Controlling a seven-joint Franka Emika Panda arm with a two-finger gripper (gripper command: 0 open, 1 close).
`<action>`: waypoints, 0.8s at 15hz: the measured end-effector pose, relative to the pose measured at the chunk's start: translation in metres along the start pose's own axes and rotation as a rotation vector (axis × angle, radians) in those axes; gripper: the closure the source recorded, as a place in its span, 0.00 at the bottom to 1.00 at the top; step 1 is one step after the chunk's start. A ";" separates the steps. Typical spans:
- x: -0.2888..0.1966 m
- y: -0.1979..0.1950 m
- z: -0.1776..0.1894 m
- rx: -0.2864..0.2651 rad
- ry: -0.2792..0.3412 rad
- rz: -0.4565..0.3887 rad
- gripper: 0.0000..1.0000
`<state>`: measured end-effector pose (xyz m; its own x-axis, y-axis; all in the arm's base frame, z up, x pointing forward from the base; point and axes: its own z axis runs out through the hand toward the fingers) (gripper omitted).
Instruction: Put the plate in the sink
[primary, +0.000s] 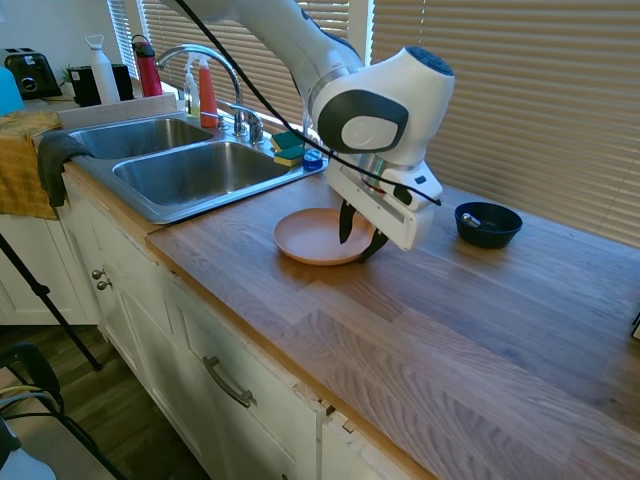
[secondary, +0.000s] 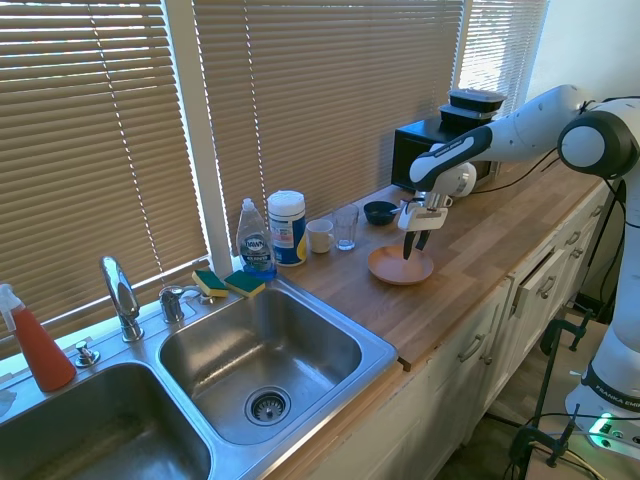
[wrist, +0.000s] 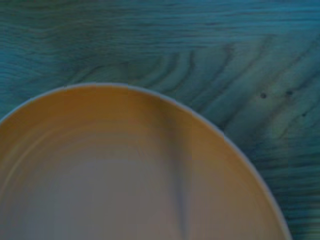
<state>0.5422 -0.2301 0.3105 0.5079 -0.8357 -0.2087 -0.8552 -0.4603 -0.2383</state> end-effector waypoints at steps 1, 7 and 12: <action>0.003 -0.001 0.000 0.005 -0.006 -0.002 1.00; 0.013 0.008 0.002 0.025 -0.015 -0.007 1.00; 0.017 0.018 0.001 0.077 -0.055 -0.035 1.00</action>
<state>0.5361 -0.2525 0.3018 0.5441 -0.8009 -0.2498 -0.8274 -0.4628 -0.3182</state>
